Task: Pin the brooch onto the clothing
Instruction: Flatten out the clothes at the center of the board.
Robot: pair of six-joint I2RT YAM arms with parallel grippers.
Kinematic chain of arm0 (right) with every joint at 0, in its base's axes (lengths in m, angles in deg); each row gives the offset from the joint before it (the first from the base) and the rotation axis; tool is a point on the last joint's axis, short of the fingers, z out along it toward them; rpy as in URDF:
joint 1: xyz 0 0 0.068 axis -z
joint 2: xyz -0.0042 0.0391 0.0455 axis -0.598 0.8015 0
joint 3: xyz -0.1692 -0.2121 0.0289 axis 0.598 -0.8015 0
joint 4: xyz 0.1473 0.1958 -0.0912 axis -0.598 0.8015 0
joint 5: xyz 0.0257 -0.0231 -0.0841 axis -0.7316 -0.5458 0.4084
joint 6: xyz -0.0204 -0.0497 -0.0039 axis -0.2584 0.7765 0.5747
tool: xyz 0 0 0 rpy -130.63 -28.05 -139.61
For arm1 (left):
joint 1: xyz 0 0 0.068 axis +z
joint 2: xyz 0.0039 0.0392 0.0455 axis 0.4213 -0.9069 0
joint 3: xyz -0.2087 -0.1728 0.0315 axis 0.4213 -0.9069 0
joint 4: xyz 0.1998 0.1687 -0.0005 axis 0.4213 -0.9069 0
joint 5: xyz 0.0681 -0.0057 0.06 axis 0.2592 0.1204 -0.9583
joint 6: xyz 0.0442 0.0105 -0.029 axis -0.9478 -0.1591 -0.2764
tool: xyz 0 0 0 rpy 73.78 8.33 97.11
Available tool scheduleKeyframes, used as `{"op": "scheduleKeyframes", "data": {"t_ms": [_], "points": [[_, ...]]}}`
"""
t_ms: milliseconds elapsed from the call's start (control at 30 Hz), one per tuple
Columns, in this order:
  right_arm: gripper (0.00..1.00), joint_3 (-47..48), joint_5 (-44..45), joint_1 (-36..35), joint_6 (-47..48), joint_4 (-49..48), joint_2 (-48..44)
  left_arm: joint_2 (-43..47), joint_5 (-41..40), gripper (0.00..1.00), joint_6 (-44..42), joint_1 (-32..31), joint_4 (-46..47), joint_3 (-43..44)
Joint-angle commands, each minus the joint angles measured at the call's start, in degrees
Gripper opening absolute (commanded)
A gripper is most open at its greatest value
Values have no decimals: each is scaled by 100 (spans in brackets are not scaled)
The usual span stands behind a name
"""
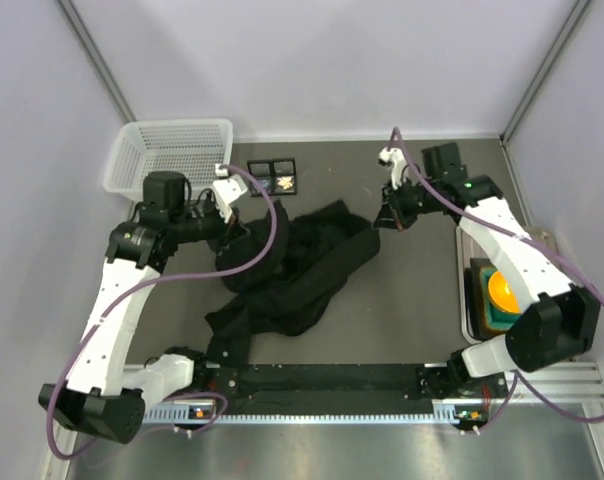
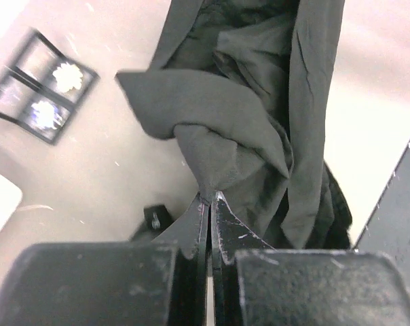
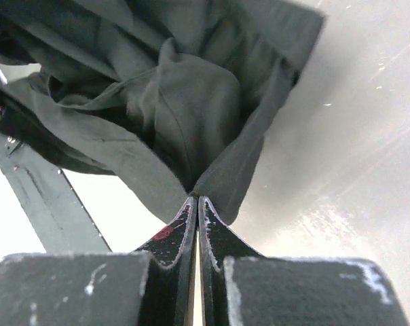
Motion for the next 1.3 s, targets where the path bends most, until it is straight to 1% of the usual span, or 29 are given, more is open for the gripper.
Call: {"op": "scheduleKeyframes", "data": {"t_ms": [0,67,167,267,300,333,367,467,500,567,600,633,667,700,733,767,800,833,867,900,933,967,1000,1033,1067,1100,1133,1167,1267], "points": [[0,42,275,151,224,78,-574,271,-42,0,646,4,680,606],[0,33,346,239,260,130,-723,341,-305,0,857,4,733,739],[0,42,469,660,295,166,-943,587,-972,0,761,4,724,757],[0,86,636,1196,400,253,-1031,816,-1588,0,419,4,505,485],[0,94,610,1345,444,262,-1040,851,-1755,0,331,12,382,345],[0,103,532,1634,470,288,-1066,886,-1896,0,17,12,285,266],[0,112,444,1715,523,324,-1075,1000,-2071,0,-108,21,197,169],[0,130,14,1795,743,701,-1067,1168,-2361,0,-504,21,21,-279],[0,112,-449,1795,743,824,-1075,1159,-2459,0,-505,21,73,-445],[0,16,-996,1769,699,886,-1145,994,-2608,0,-592,21,161,-744],[0,-28,-1486,1751,629,886,-1181,879,-2679,0,-601,21,187,-816],[0,-81,-1656,1699,585,878,-1242,756,-2679,0,-619,12,170,-860],[0,-81,-1797,1541,541,878,-1338,511,-2619,6,-567,21,109,-756],[0,-81,-1981,1427,471,869,-1391,413,-2226,13,-488,21,39,-607],[0,-81,-2026,1304,410,799,-1461,369,-1883,35,-357,21,-57,-440],[0,-99,-2053,1198,331,703,-1540,377,-1453,49,-364,21,-50,-160],[0,-125,-2088,953,86,580,-1698,421,-866,70,-364,21,37,-105],[0,-204,-2088,855,-108,144,-1778,499,71,95,-207,4,265,-113],[0,-257,-2080,724,-318,-122,-1848,622,446,98,20,-101,763,-113],[0,-301,-2045,531,-729,-359,-1936,658,597,98,371,-206,1072,-139],[0,-388,-2027,416,-951,-692,-1980,650,790,98,922,-329,1371,-148],[0,-406,-1992,310,-1110,-1235,-1989,580,836,98,1154,-600,1748,-148],[0,-424,-1861,57,-1581,-1519,-1989,536,827,98,1391,-742,1996,-157],[0,-398,-1790,-67,-1743,-1739,-1937,492,845,98,1829,-865,2216,-192],[0,-337,-1737,-190,-1840,-2029,-1893,413,836,98,2007,-1110,2392,-253],[0,-275,-1685,-331,-1980,-2127,-1806,386,767,98,2174,-1234,2838,-297],[0,-109,-1658,-524,-2060,-2189,-1666,351,653,98,2463,-1375,3025,-350],[0,-21,-1623,-621,-2182,-2225,-1560,255,547,98,2536,-1576,3148,-350],[0,305,-1517,-903,-2228,-2286,-1270,18,433,98,2869,-1824,3421,-333]]}}
